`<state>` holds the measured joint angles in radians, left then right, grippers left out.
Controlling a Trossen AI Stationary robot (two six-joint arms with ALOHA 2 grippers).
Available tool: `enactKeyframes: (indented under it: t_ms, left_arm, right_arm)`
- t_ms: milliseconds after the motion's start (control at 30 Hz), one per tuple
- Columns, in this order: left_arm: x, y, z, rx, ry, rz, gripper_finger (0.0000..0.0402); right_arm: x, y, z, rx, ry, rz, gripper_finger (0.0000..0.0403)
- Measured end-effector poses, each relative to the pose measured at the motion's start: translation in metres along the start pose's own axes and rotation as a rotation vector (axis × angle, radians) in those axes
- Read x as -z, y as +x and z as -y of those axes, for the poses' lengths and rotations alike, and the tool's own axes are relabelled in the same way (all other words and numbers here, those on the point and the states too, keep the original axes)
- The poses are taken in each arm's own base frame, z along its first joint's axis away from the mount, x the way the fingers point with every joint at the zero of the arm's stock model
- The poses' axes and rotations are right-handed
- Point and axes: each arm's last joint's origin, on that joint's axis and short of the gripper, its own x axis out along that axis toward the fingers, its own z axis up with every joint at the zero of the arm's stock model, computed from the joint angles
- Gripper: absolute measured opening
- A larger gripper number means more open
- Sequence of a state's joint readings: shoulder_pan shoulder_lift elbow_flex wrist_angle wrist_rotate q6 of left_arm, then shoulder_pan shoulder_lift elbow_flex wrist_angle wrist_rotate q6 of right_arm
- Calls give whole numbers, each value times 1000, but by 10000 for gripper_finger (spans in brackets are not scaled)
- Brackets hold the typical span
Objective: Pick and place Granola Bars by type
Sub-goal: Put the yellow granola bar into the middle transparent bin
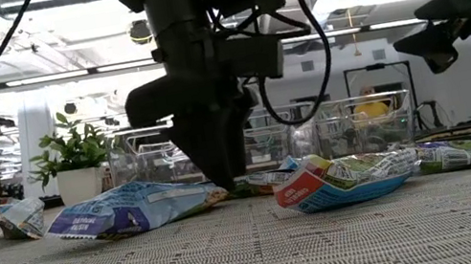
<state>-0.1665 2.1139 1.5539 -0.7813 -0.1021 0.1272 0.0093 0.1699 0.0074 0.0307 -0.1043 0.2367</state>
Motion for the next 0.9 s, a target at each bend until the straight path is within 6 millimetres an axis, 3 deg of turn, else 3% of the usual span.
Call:
enactKeyframes:
  t_ms: [200, 600, 900]
  left_arm:
    - [-1, 0, -1, 39, -5, 20, 190]
    - [-2, 0, -1, 38, -2, 27, 51]
    - [-2, 0, -2, 27, -4, 29, 14]
  right_arm:
    - [0, 0, 0, 0, 0, -1, 255]
    - [0, 0, 0, 0, 0, -2, 255]
    - [0, 0, 0, 0, 0, -1, 255]
